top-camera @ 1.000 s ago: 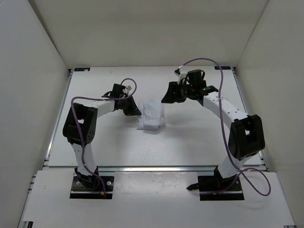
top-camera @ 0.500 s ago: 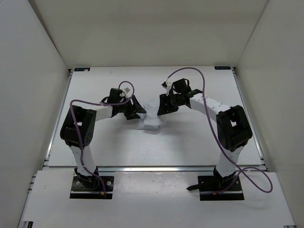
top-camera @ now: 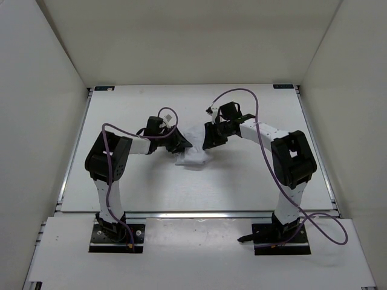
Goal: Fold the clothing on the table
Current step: Fold the skirt
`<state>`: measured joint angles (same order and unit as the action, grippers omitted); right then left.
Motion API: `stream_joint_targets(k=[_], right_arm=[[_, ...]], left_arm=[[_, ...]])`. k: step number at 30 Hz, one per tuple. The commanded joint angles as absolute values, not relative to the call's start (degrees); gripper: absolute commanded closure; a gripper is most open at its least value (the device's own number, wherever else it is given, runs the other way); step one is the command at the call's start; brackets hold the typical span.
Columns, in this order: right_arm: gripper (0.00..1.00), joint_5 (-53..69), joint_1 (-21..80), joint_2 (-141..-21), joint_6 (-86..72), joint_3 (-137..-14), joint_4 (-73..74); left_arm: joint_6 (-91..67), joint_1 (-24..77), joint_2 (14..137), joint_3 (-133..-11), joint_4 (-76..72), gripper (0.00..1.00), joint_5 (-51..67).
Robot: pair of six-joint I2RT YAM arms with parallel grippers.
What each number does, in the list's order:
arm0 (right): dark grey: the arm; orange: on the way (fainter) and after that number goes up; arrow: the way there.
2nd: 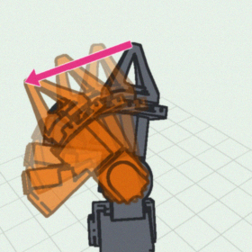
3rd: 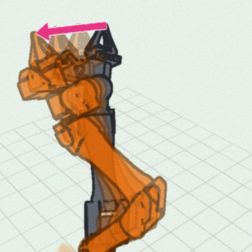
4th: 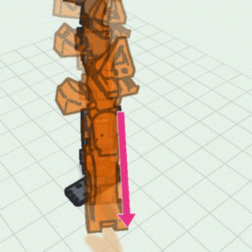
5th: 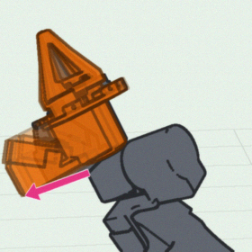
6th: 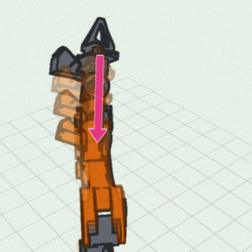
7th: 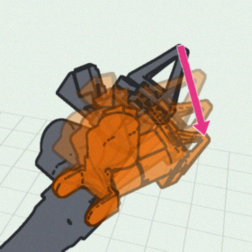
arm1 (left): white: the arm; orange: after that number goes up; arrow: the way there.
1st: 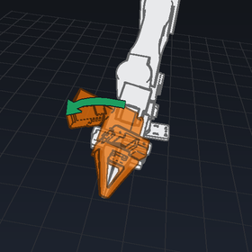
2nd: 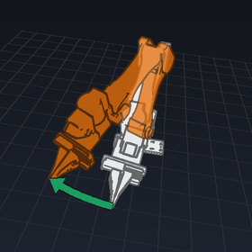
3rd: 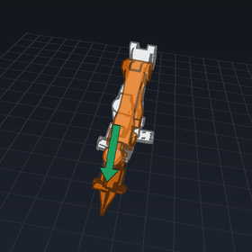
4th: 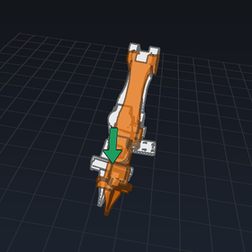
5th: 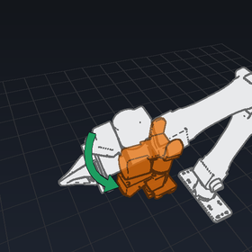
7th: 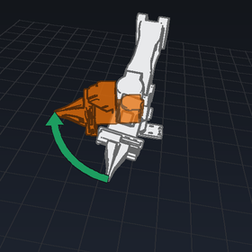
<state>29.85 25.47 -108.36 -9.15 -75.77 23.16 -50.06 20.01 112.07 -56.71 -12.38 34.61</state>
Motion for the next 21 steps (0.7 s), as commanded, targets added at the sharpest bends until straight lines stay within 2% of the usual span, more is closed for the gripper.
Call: stream_joint_targets(k=[1,3,7,8,10,16,21], right_arm=[[0.7,30.33,26.01,-107.58,-8.7,-76.38,21.71],[0.64,29.28,25.67,-106.18,-8.36,-75.77,21.97],[0.43,26.54,25.31,-101.27,-7.47,-69.37,20.75],[0.4,25.67,24.88,-99.6,-7.3,-68.74,19.79],[0.34,25.4,24.52,-96.78,-7.82,-63.57,18.12],[0.31,21.47,27.24,-88.78,-8.44,-54.68,11.7],[0.18,13.37,31.19,-83.85,-9.4,-49.31,4.68]], left_arm=[[-53.17,20.47,111.01,-54.23,-17.92,0.57,32.97],[-53.61,20.83,111.27,-54.49,-18.11,0.65,32.87],[-55.89,21.01,111.62,-55.11,-20.65,0.94,32.69],[-56.59,20.92,111.53,-54.85,-21.96,0.96,32.96],[-58.88,20.74,110.92,-54.67,-23.63,1.0,33.48],[-62.93,19.95,110.13,-59.41,-23.91,1.0,34.8],[-64.77,19.78,110.65,-63.89,-21.36,1.0,35.15]])
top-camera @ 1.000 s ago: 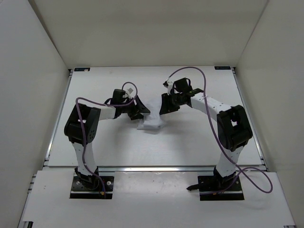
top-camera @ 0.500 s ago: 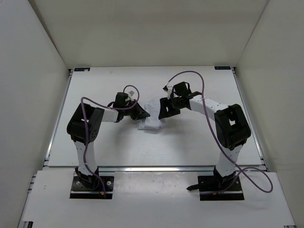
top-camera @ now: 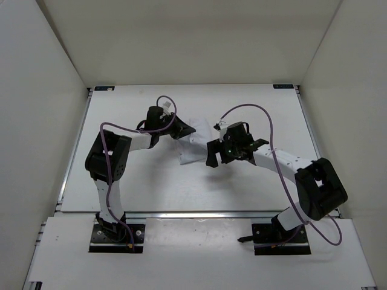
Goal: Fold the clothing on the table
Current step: Fold the skirt
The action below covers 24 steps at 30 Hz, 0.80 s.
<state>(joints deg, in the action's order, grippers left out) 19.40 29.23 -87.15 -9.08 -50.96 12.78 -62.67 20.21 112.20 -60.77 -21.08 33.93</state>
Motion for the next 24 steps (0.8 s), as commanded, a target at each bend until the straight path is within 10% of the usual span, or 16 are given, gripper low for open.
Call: stream_joint_targets(k=[1,9,16,24], right_arm=[[0.17,11.27,31.55,-83.93,-10.27,-48.87,3.88],[0.22,0.18,33.14,-87.28,-14.14,-47.91,-4.81],[1.0,2.99,32.95,-89.29,-17.5,-47.82,-13.0],[1.0,5.28,38.93,-97.37,-18.45,-52.03,-13.97]], left_arm=[[-65.56,19.78,110.48,-63.9,-21.27,1.0,34.81],[-64.25,19.43,109.51,-66.97,-17.23,1.0,35.6],[-63.81,17.76,109.25,-66.62,-16.17,1.0,35.86],[-63.9,17.05,110.92,-70.57,-14.5,1.0,36.38]])
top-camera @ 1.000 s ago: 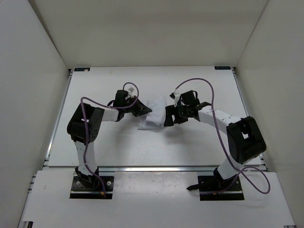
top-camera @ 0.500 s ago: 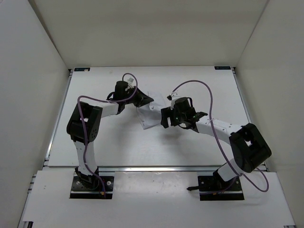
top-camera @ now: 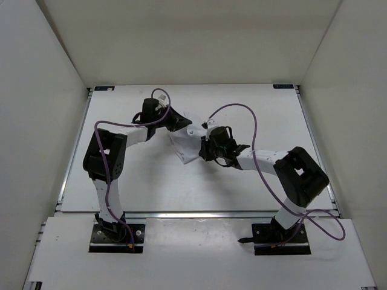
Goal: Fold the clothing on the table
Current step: Fold the skirt
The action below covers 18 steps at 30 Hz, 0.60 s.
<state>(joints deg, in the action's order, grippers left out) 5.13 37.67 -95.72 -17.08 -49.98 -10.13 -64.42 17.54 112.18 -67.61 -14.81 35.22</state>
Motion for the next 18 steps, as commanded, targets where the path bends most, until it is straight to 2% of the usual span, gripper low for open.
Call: stream_joint_targets(k=[1,5,13,18], right_arm=[[1.0,5.27,38.94,-97.12,-19.15,-51.94,-14.5],[1.0,1.07,39.38,-99.14,-21.26,-52.9,-14.42],[1.0,5.62,35.25,-100.02,-26.45,-52.3,-22.14],[1.0,2.11,35.95,-99.23,-25.31,-52.55,-24.35]], left_arm=[[-63.81,17.05,111.09,-70.75,-14.41,1.0,36.04],[-63.46,17.22,111.71,-71.98,-13.89,1.0,37.09],[-63.1,16.61,110.74,-70.14,-13.71,1.0,37.35],[-63.72,16.26,110.83,-70.14,-14.32,1.0,37.79]])
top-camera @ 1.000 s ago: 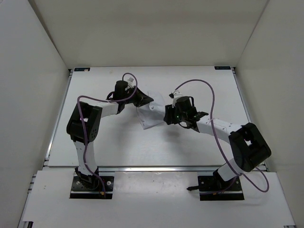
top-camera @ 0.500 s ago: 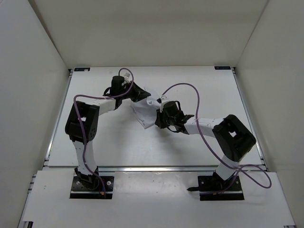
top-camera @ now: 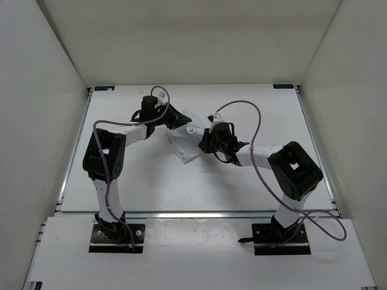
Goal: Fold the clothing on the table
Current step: Fold the skirt
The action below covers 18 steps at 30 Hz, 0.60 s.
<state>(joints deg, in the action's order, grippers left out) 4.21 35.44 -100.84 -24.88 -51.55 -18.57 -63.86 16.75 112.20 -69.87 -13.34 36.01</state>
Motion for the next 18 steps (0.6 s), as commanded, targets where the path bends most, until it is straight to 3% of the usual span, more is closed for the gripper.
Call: stream_joint_targets(k=[1,4,9,18], right_arm=[[1.0,1.59,35.95,-100.45,-25.05,-52.99,-22.52],[1.0,3.16,35.33,-104.84,-25.05,-57.91,-18.99],[1.0,-4.48,34.72,-107.84,-26.18,-61.87,-13.9],[1.0,-3.6,30.68,-110.56,-31.8,-63.28,-9.84]], left_arm=[[-63.81,16.17,110.83,-70.14,-14.67,1.0,37.36],[-64.68,16.0,110.57,-70.31,-15.2,1.0,37.53],[-62.93,15.91,109.43,-71.9,-12.05,1.0,38.06],[-61.79,15.21,105.12,-69.53,-10.28,1.0,38.41]])
